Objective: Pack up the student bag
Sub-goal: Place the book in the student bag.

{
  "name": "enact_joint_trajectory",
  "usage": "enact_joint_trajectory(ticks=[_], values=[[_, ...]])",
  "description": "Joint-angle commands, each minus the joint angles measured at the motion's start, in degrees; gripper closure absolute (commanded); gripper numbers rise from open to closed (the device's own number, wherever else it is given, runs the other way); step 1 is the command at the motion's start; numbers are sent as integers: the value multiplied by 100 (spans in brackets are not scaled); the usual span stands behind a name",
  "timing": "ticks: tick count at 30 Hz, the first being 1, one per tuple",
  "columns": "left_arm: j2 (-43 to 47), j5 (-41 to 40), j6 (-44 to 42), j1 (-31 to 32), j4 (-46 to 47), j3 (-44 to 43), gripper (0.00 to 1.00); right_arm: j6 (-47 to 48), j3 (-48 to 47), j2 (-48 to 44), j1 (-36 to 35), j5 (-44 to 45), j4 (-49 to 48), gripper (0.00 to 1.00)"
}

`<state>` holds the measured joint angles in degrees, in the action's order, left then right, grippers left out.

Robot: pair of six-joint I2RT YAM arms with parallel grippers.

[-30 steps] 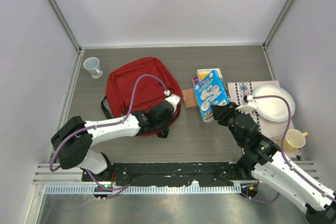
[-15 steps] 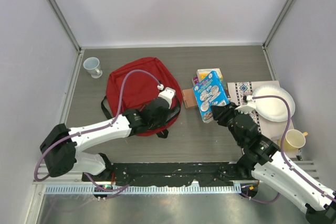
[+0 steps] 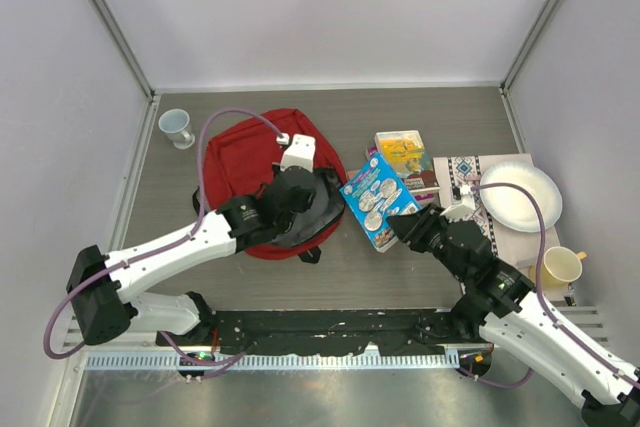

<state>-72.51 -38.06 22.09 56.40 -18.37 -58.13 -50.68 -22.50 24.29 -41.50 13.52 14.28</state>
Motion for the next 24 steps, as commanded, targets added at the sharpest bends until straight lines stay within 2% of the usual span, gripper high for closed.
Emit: enact_joint_trajectory(ticks=[1, 5, 7, 10, 14, 17, 24], values=[[290, -729, -20, 20, 272, -392, 100, -496, -333, -354, 10, -463, 91, 99], [264, -729, -143, 20, 439, -471, 100, -908, -308, -496, 10, -1200, -126, 99], [168, -641, -135, 20, 431, -585, 100, -1162, -281, -409, 10, -1281, -241, 99], [62, -580, -91, 20, 440, -726, 100, -1391, -167, -198, 10, -1799, -882, 99], [18, -430, -90, 20, 510, -831, 100, -1997, 263, 600, 10, -2327, -2443, 99], [-17, -404, -99, 20, 458, -954, 100, -2148, 360, 1102, 10, -2555, -3183, 99], [158, -395, -29, 20, 492, -928, 100, -2166, 237, 2403, 19, -2574, -3993, 99]])
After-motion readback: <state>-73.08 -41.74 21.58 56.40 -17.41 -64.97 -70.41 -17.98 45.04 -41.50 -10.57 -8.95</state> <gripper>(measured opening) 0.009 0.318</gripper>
